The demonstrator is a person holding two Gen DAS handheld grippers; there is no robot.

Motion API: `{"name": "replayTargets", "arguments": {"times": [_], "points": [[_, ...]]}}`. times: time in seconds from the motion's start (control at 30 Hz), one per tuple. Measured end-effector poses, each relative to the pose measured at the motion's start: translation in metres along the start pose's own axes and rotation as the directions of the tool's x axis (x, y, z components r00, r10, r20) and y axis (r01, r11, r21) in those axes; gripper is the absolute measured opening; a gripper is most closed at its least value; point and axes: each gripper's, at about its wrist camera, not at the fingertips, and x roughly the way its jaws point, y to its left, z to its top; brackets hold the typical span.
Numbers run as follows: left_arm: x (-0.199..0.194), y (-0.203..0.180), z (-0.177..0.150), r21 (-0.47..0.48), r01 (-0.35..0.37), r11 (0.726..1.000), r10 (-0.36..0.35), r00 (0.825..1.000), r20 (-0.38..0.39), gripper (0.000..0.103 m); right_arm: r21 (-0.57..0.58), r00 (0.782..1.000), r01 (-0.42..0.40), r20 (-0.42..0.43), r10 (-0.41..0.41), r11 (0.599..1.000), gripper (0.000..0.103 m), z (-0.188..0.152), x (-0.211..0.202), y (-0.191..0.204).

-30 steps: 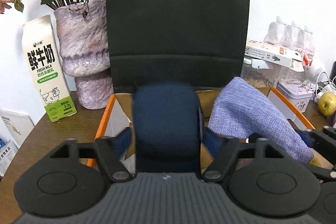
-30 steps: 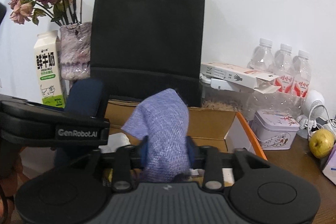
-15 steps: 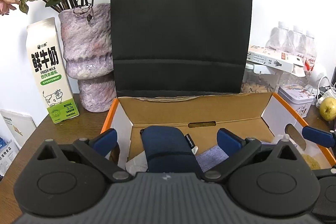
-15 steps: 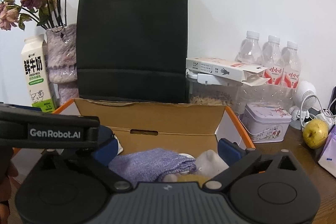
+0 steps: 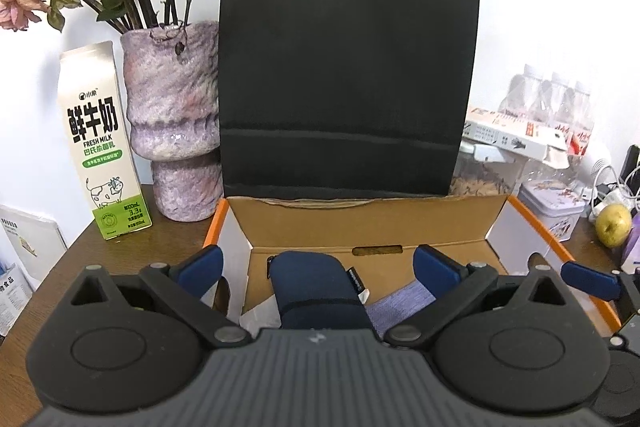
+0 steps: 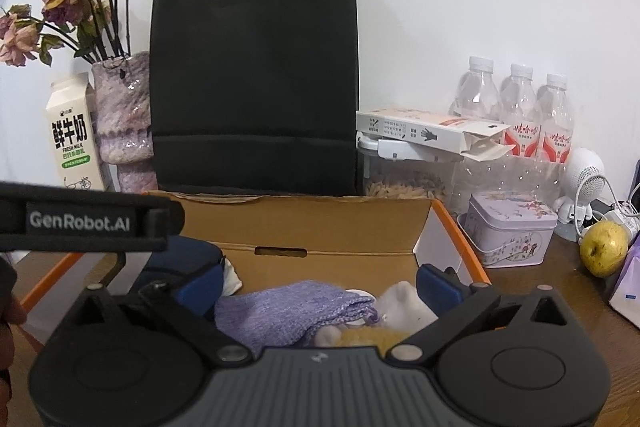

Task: Organize objects
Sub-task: 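Lower the pouch and lilac bag into the red box and open both tools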

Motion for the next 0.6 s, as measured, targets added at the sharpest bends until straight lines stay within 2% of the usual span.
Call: {"name": "replayTargets", "arguments": {"times": [0.6], "points": [[-0.064,0.009,-0.010,-0.011,0.047,0.999,-0.046,0.996,0.073,0.103,-0.033,0.998,-0.026,0.050,0.027,0.999,0.103,-0.007,-0.054,0.000]]}}
